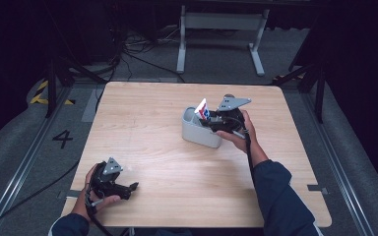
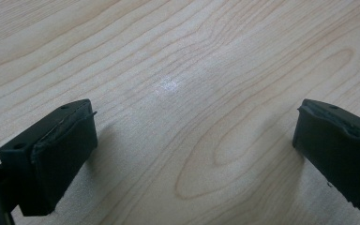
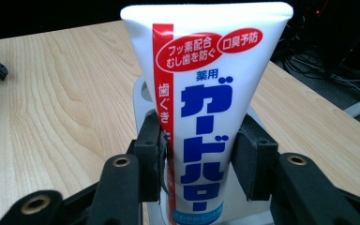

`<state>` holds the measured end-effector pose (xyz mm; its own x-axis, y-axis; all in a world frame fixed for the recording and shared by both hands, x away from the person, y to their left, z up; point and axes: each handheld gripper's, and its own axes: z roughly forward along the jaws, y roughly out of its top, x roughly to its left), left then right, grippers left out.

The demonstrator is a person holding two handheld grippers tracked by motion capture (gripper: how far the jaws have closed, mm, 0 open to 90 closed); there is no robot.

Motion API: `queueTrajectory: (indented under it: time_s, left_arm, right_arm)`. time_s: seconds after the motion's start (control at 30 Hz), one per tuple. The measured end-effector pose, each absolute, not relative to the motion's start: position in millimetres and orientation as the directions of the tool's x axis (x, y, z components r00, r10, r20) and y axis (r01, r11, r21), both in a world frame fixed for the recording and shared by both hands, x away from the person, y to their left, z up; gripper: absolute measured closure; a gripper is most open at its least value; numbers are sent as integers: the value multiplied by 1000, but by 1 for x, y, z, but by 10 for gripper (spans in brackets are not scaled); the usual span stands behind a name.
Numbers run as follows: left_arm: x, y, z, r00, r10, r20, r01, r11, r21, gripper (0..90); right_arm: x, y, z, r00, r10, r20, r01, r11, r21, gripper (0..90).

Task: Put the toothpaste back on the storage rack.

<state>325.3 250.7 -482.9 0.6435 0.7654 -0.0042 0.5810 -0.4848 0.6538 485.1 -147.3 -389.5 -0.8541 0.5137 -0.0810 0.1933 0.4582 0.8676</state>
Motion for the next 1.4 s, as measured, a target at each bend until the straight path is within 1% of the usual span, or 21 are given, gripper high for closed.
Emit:
queueTrajectory:
  time_s: [0.27,0.47,0.53,0.57,0.67,0.7,1.0,1.1,1.2,1.3,1.4]
  left_arm:
    - [325,250,-483,640,768,-11,586,-479,653,6]
    - [325,250,-483,640,768,-11,586,-479,653,6]
    - [325,250,-483,640,768,-11,586,-479,653,6]
    - [326,251,-483,646,763,3,575,-490,655,6]
    - [325,250,-483,640,768,-10,586,-480,653,6]
    - [325,250,-483,640,769,-11,586,-478,654,6]
    - [325,250,-483,640,768,-11,586,-479,653,6]
    - [325,250,-483,640,768,-11,586,-479,653,6]
    - [325,250,-483,640,768,-9,585,-480,654,6]
    - [325,250,-483,640,768,-11,586,-479,653,6]
    - [325,250,-483,640,768,-11,586,-479,653,6]
  right_arm:
    - [485,-151,-389,-854,516,-71,200,450,870,576]
    - [484,-150,-389,-863,500,-66,194,451,871,557]
    - [483,-149,-389,-859,506,-74,195,458,867,528]
    - [483,-149,-390,-858,509,-73,203,465,862,520]
    - [485,-147,-396,-859,504,-95,217,524,823,502]
    - [485,-149,-397,-857,509,-74,221,495,840,497]
    - [486,-153,-395,-847,527,-65,227,470,853,430]
    - [486,-157,-394,-840,540,-47,239,447,862,403]
    - [486,-157,-394,-838,543,-47,240,444,863,398]
    - [485,-156,-393,-827,559,-54,242,441,864,360]
    - [484,-156,-392,-822,566,-60,240,440,865,353]
